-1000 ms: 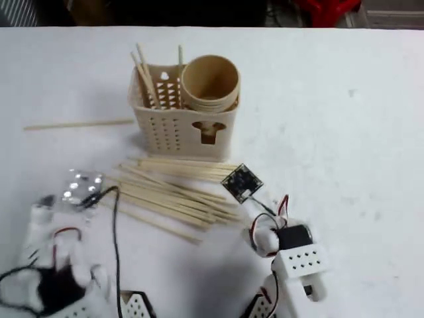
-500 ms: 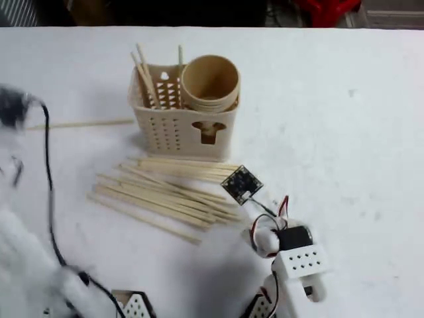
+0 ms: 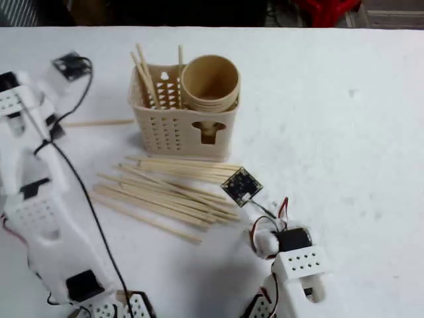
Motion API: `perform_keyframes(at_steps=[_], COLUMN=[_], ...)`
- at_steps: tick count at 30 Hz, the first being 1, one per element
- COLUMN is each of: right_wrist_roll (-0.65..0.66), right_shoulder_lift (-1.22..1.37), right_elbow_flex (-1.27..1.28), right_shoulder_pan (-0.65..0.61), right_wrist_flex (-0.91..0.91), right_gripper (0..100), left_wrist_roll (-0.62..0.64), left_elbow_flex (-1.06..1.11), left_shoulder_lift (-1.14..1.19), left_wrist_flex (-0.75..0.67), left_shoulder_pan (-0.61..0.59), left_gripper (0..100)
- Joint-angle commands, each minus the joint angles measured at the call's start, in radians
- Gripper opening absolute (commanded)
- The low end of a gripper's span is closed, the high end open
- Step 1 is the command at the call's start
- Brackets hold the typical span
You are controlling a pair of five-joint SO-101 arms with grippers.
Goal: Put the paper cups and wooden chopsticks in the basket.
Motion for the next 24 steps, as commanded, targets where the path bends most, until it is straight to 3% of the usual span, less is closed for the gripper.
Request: perform_keyframes(at_steps=[1, 13, 21, 24], right_wrist_roll=[0.011, 0.011, 0.011, 0.011], right_shoulder_lift=[-0.018, -0.018, -0.018, -0.018], right_elbow_flex=[-0.003, 0.002, 0.002, 0.002], right_shoulder_pan=[0.007, 0.005, 0.005, 0.005], right_wrist_flex=[-0.018, -0.021, -0.021, -0.021], right_gripper=[2.7, 2.7, 2.6, 2.6], left_wrist_roll=[-0.049, -0.061, -0.068, -0.114], left_elbow_flex=[-0.216, -0.562, -0.68, -0.692], left_shoulder_lift=[0.159, 0.515, 0.685, 0.716], left_wrist_flex=[0.012, 0.011, 0.014, 0.072], left_shoulder_pan=[0.068, 0.105, 0.105, 0.107], left_gripper=[21, 21, 21, 15])
